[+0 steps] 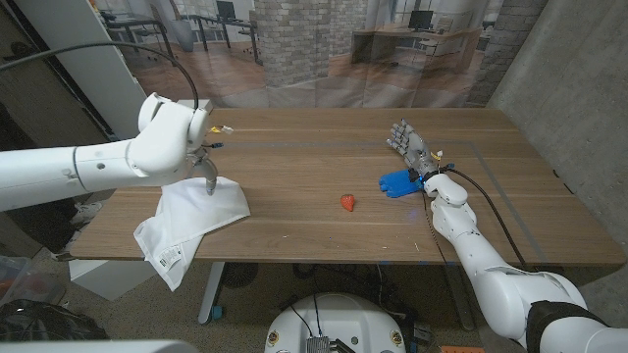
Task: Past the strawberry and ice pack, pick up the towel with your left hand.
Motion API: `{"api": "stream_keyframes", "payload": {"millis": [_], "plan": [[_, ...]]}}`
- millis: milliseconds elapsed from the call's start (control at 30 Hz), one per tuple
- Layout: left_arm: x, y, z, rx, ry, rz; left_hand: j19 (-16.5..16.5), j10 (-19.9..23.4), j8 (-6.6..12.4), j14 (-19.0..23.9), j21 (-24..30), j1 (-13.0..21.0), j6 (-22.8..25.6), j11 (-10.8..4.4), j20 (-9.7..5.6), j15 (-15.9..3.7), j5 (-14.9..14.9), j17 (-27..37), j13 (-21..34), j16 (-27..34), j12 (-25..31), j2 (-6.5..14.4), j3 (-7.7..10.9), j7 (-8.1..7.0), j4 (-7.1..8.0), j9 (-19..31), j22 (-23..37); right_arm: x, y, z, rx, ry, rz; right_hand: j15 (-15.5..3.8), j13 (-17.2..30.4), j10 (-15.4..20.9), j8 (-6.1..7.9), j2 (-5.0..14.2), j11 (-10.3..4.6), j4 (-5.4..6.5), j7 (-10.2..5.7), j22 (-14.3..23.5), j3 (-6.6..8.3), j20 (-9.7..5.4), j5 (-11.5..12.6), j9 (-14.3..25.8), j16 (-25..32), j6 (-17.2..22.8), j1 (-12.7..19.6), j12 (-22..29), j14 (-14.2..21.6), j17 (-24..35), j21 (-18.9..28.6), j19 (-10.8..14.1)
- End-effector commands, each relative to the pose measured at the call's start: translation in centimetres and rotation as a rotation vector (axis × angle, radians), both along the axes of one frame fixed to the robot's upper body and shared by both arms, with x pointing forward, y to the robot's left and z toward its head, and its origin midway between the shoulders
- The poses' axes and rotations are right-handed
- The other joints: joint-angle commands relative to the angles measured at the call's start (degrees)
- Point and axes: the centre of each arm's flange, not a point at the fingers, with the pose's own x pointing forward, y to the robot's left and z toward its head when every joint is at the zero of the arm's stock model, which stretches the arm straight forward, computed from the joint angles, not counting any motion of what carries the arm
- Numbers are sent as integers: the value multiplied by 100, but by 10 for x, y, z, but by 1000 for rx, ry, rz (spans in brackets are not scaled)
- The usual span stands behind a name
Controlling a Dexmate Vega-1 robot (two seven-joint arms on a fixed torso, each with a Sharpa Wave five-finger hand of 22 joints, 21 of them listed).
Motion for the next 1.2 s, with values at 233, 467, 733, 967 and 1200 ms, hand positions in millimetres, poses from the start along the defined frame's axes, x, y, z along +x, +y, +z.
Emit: {"api": "stream_keyframes", "payload": {"millis": [233,467,733,967,1200], "plan": [[13,15,-15,43,16,82,-12,-48,5,-53,-7,55,31,-19,-23,-3,58,48,75,27,88,64,-59,-24,31,40,35,-1,1,1,-5,3,-13,-12,32,51,21,-13,-10,8,-6,21,3,-13,37,29,22,48,-19,32,48,29,11,47],[20,17,-20,43,24,86,-3,-63,8,-38,-5,59,57,-35,-28,-9,64,59,102,37,117,85,-93,-43,51,45,39,2,2,1,-8,7,-14,-8,32,51,19,-14,-18,7,-7,21,3,-17,40,29,20,48,-22,30,49,29,11,51],[29,16,-26,38,39,80,19,-55,5,-25,2,63,78,-57,-40,-46,67,73,137,47,168,108,-143,-61,73,51,43,5,1,1,-8,11,-18,-7,32,53,19,-15,-17,6,-7,21,2,-15,44,29,18,52,-26,28,52,28,9,51],[36,14,-31,42,52,74,25,-64,5,-14,1,64,102,-56,-37,-31,68,83,164,53,201,125,-183,-61,90,55,45,8,0,1,-9,16,-20,-3,32,57,17,-17,-15,5,-2,21,0,-19,47,29,17,51,-29,28,56,28,8,51],[42,13,-35,39,69,75,53,-65,8,6,8,68,131,-66,-40,-51,70,91,189,63,237,139,-222,-64,102,59,44,10,-2,-1,-7,22,-23,-4,32,60,17,-18,-12,4,-2,21,0,-14,51,30,15,54,-31,26,57,27,6,53]]}}
